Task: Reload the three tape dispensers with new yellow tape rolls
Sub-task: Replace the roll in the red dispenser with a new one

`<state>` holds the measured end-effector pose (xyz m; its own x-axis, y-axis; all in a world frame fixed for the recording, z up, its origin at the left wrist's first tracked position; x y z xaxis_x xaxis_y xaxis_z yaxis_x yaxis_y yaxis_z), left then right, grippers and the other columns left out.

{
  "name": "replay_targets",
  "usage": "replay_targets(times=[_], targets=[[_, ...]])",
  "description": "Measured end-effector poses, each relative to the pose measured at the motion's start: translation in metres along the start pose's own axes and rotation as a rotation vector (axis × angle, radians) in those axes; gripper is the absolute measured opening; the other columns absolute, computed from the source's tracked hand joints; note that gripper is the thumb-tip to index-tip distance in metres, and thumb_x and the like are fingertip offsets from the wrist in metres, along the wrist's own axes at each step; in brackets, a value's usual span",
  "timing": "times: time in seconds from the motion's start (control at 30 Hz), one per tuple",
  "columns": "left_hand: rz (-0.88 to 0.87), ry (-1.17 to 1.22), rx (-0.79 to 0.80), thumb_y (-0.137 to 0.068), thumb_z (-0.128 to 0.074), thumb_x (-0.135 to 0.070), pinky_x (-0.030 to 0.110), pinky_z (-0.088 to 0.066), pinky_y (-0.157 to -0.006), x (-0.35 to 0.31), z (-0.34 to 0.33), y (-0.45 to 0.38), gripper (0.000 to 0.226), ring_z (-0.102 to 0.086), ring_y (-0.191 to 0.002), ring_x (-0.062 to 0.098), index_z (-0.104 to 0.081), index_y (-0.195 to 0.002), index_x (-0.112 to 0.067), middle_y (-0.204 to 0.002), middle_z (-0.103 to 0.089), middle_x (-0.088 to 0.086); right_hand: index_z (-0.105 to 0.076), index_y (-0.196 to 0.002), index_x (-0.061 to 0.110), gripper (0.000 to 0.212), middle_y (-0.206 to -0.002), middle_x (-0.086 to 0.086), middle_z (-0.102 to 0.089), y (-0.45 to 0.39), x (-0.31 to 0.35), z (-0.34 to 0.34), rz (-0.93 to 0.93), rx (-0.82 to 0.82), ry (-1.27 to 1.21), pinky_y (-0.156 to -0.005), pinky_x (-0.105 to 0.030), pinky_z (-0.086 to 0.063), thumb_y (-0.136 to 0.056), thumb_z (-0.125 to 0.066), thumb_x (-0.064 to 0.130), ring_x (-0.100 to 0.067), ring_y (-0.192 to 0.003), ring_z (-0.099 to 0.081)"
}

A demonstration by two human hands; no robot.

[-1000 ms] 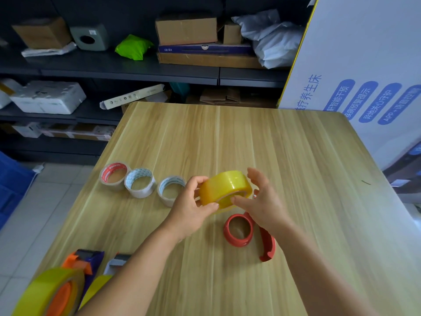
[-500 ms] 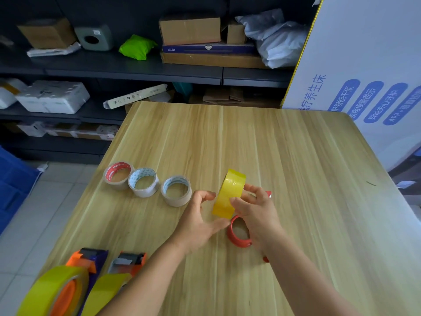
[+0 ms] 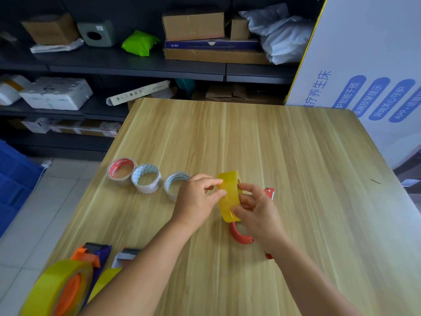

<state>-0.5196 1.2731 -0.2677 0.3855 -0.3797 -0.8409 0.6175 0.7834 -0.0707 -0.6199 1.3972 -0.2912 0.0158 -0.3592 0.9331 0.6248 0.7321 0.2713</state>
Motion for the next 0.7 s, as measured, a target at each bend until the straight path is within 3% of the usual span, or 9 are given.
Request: replay_targets(times=[0.17,0.27,0.4,0.47,0.6,0.7], targets=[[0.082,0.008,-0.018,-0.079,-0.076,-0.017,0.013,-0.045,-0.068,0.007,-0.001,0.001,0.003,-0.061,-0.073,0.005,-0.075,-0.081,-0.015,-0.083,-0.068,-0.003,-0.052,-0.111,0.028,0.046,-0.093,0.003,-0.074,0.001,-0.005,0.0,0.002,0.015,0.018,-0.077,-0.031,-0.057,-0.081,-0.063,-0.005,-0.014,-0.081,-0.07],[0.097,-0.057,0.036,-0.085,-0.069,-0.019,0.02,-0.042,-0.068,0.01,-0.003,-0.001,0.009,-0.058,-0.072,0.009,-0.072,-0.08,-0.012,-0.083,-0.068,0.0,-0.053,-0.108,0.033,0.045,-0.095,0.004,-0.074,0.0,-0.006,-0.001,0.01,0.026,0.056,-0.078,-0.031,-0.056,-0.081,-0.063,-0.002,-0.012,-0.082,-0.07],[-0.02,-0.248,0.094,-0.092,-0.056,-0.016,0.024,-0.037,-0.076,-0.001,-0.007,-0.003,0.014,-0.051,-0.084,0.015,-0.061,-0.081,-0.01,-0.091,-0.053,-0.002,-0.054,-0.113,0.023,0.039,-0.094,0.002,-0.074,-0.003,-0.004,-0.004,0.015,0.07,0.088,-0.07,-0.023,-0.052,-0.084,-0.061,-0.002,-0.008,-0.076,-0.068],[-0.073,-0.279,0.096,-0.094,-0.051,-0.014,0.028,-0.038,-0.082,-0.01,-0.007,-0.003,0.013,-0.049,-0.091,0.018,-0.055,-0.082,-0.011,-0.093,-0.05,-0.001,-0.055,-0.12,0.017,0.039,-0.097,0.0,-0.073,-0.006,0.001,-0.006,0.025,0.102,0.11,-0.074,-0.03,-0.055,-0.086,-0.06,-0.001,-0.011,-0.079,-0.068],[-0.062,-0.194,0.101,-0.096,-0.047,-0.012,0.023,-0.031,-0.063,-0.019,-0.002,-0.005,0.014,-0.047,-0.072,0.012,-0.048,-0.082,-0.013,-0.076,-0.05,-0.008,-0.059,-0.123,0.021,0.036,-0.096,-0.001,-0.072,-0.011,0.014,-0.004,0.076,0.117,0.202,-0.078,-0.033,-0.052,-0.091,-0.053,0.006,-0.019,-0.084,-0.067],[0.061,-0.122,0.109,-0.096,-0.046,-0.013,0.023,-0.031,-0.055,-0.012,0.0,-0.007,0.017,-0.043,-0.06,0.007,-0.045,-0.079,-0.014,-0.066,-0.046,-0.01,-0.063,-0.117,0.03,0.035,-0.098,-0.016,-0.069,-0.01,0.017,-0.005,0.102,0.119,0.2,-0.077,-0.044,-0.051,-0.094,-0.045,0.01,-0.036,-0.091,-0.061]])
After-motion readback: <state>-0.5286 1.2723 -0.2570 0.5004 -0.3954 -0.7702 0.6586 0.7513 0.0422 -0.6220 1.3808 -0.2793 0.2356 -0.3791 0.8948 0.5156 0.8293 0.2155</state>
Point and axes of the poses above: each hand's wrist, its own y-axis away from the middle knuckle, its own z-axis out of the back of the hand, x = y × z, the point moved 8 cm from there along -y, towards the middle knuckle
